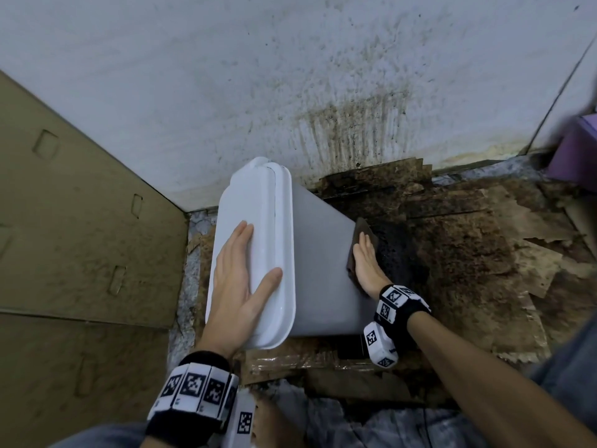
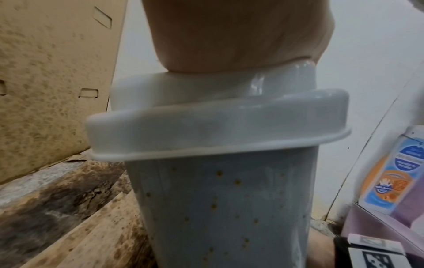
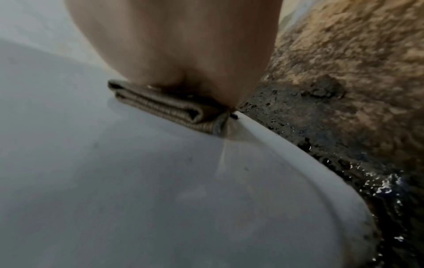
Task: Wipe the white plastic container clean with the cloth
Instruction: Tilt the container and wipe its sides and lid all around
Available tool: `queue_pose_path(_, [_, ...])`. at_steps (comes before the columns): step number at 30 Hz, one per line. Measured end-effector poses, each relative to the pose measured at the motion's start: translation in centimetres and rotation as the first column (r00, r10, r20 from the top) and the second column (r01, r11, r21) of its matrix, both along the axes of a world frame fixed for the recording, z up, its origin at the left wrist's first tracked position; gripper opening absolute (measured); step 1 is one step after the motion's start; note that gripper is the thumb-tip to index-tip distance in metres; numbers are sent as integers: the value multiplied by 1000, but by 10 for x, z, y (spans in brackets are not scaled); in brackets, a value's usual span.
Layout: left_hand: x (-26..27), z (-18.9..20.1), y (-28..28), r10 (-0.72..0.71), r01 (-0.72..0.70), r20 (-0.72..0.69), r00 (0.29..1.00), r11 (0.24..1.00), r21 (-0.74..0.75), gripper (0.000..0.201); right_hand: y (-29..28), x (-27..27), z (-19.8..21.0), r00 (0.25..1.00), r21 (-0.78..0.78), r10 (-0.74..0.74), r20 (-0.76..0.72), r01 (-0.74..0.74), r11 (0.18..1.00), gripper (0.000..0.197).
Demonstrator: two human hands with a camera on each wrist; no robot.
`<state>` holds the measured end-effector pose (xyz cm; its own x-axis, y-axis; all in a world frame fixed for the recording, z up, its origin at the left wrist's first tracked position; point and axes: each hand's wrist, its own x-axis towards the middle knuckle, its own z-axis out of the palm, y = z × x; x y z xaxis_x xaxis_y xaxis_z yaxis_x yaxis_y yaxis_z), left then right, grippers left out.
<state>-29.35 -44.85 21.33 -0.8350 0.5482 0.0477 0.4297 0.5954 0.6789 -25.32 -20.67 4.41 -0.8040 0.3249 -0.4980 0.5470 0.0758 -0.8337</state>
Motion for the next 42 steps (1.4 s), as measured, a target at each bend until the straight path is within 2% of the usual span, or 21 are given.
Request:
queue_pose_path(5, [1, 0, 4, -4, 3, -37, 999, 999, -33, 82, -17, 3, 14, 997, 68, 8, -82, -2, 998, 55])
queue_pose_path(8, [0, 0, 5, -3, 1, -42, 999, 999, -46, 81, -27, 1, 33, 988, 90, 72, -136, -61, 994, 56])
queue_pose_path(14, [3, -1, 9, -5, 3, -60, 998, 999, -40, 82, -50, 9, 65, 944, 58, 86, -318, -71, 996, 55])
queue_pose_path(18, [3, -1, 9, -2, 0, -57, 998, 1000, -30, 82, -46, 13, 62, 929, 97, 124, -349, -96, 991, 58])
queue_pose_path(23, [4, -1, 14, -4, 2, -76, 997, 999, -34, 82, -35, 13, 45, 921, 335, 169, -350, -46, 941, 56])
queue_pose_path(26, [4, -1, 14, -6, 4, -72, 997, 1000, -30, 82, -34, 12, 33, 919, 293, 148, -366, -37, 955, 55])
queue_pose_path(31, [1, -1, 8, 8, -8, -37, 999, 1000, -11, 82, -29, 10, 14, 948, 166, 86, -307, -35, 986, 55])
queue_pose_path(37, [2, 0, 6, 7, -7, -24, 1000, 1000, -6, 81, -17, 20, -6, 992, 20, -95, -83, 97, 995, 53])
queue_pose_path(42, [0, -1, 4, 13, -13, -20, 1000, 1000, 4, 81, -21, 18, -2, 993, 37, -115, -21, 116, 993, 53])
